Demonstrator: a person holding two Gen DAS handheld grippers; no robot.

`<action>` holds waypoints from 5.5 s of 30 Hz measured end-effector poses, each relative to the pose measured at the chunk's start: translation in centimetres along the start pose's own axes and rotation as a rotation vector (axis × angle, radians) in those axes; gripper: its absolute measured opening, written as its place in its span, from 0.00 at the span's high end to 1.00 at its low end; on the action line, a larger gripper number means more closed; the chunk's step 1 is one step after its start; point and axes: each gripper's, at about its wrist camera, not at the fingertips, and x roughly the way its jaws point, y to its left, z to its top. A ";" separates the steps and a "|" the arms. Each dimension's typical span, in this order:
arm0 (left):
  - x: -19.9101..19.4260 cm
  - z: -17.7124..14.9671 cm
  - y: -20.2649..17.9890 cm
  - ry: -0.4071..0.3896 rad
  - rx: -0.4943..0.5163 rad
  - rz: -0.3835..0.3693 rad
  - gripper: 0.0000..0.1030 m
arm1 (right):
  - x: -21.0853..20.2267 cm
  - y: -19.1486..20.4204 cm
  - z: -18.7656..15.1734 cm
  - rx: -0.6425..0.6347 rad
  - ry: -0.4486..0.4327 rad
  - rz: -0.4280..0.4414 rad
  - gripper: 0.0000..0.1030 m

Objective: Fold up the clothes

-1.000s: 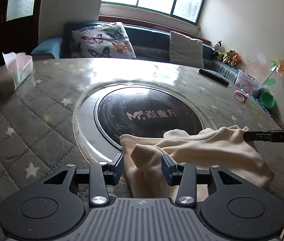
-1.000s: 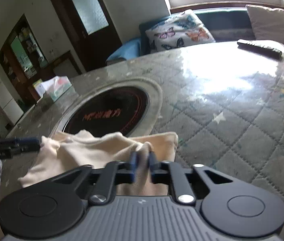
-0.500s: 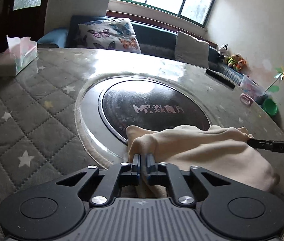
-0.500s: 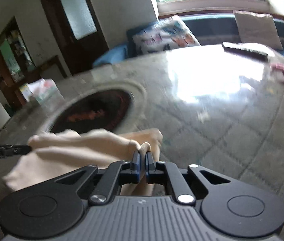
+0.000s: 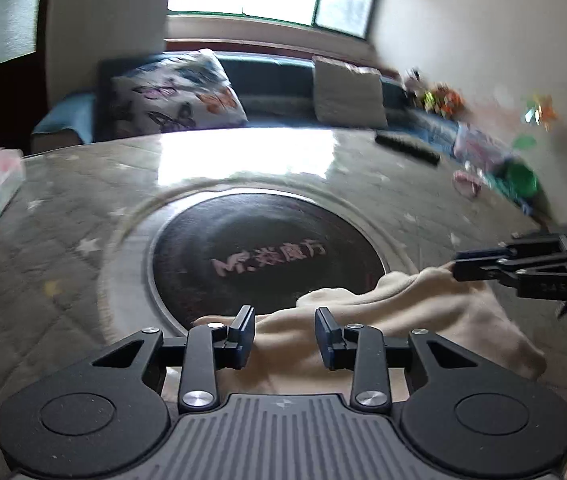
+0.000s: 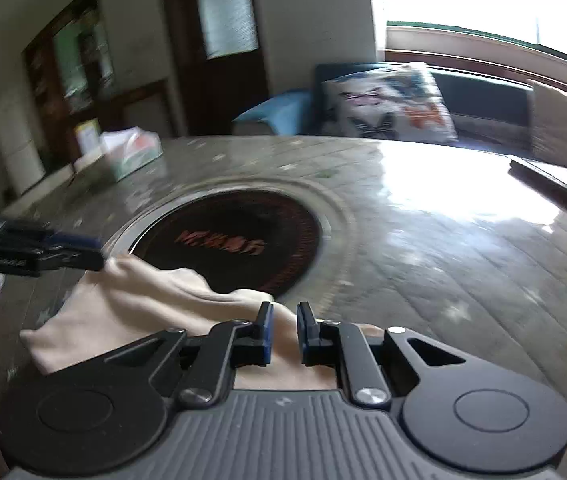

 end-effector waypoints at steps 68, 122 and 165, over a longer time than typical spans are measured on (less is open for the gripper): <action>1.3 -1.9 -2.7 0.010 -0.006 -0.076 0.70 | 3.4 6.1 0.1 -0.143 0.037 0.059 0.88; -6.7 -10.6 -1.6 -0.113 -0.131 0.174 0.26 | -5.1 5.6 -8.6 -0.034 -0.024 0.007 0.65; -2.9 -5.9 1.9 -0.109 -0.211 0.325 0.00 | 0.1 -0.1 -3.9 0.125 -0.072 0.044 0.18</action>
